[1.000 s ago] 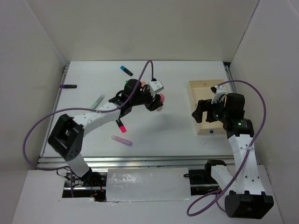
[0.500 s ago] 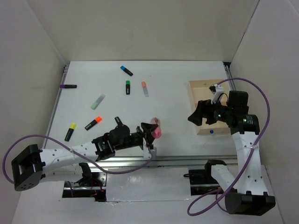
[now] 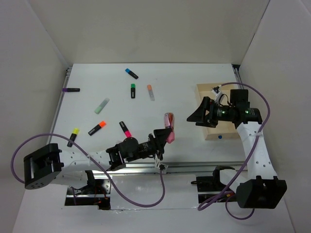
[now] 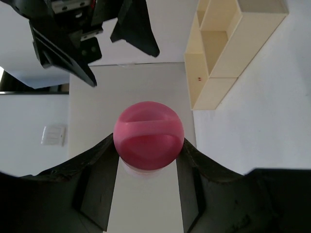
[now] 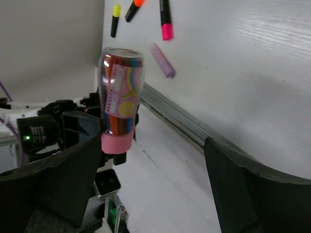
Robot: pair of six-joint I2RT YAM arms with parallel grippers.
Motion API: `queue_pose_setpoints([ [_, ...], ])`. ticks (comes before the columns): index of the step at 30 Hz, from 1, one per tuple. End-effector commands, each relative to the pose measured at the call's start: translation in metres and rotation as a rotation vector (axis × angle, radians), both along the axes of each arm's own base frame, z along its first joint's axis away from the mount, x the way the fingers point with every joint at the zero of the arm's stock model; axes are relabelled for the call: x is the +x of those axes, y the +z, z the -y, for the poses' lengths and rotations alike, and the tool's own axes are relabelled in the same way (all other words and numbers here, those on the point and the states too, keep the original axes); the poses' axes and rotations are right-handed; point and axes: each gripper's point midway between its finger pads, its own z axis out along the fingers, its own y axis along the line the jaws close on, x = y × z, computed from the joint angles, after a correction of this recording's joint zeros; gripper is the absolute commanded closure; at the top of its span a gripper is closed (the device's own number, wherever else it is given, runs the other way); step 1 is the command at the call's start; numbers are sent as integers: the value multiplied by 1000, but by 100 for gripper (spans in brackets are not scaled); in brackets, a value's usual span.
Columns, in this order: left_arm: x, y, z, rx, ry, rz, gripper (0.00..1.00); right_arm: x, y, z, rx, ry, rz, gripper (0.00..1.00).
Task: Sort the stationery into containers
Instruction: Pass the stationery from the left arm to the right
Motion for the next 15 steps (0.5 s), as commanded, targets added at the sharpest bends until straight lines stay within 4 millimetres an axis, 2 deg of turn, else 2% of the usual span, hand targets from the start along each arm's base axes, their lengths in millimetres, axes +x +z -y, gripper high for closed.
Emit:
queue_pose_setpoints([
  [1, -3, 53, 5, -139, -4, 182, 100, 7, 18, -20, 98, 48, 8, 8],
  [8, -2, 73, 23, -192, -15, 196, 100, -1, 23, -57, 149, 188, 19, 8],
  [9, 4, 71, 22, -191, 14, 185, 100, -2, 24, -62, 165, 207, 7, 8],
  [15, 1, 75, 25, -203, 2, 183, 100, 10, 22, -69, 157, 201, 7, 8],
])
